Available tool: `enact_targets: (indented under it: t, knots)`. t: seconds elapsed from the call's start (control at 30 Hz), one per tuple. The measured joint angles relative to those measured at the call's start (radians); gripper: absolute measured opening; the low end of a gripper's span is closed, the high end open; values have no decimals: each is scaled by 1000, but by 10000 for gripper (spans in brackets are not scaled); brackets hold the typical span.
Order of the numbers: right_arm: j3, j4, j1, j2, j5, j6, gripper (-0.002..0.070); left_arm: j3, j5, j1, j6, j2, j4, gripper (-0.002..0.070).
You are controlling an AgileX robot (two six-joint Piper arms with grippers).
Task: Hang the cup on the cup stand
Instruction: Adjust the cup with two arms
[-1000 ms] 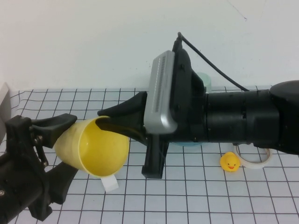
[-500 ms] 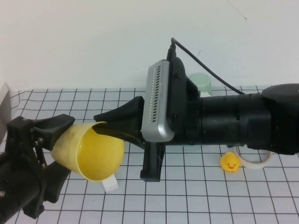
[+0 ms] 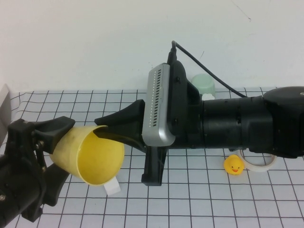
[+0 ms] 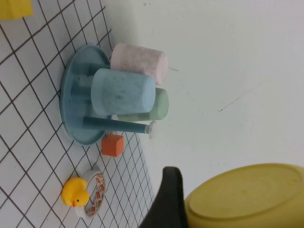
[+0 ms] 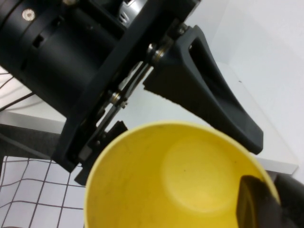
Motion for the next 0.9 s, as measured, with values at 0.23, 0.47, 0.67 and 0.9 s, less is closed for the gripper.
enact_targets:
  t: [0.23, 0.47, 0.67, 0.9]
  knots:
    - [0, 0, 3, 0, 12, 11, 97, 0, -14, 0, 22, 0, 6, 580]
    - [2, -13, 8, 2, 45, 20, 172, 0, -18, 0, 134, 0, 16, 573]
    - [2, -36, 12, 3, 38, 20, 182, -2, -25, 0, 255, 0, 12, 573]
    - [4, -44, 16, 3, 12, 20, 182, -2, -29, 0, 280, 0, 10, 573]
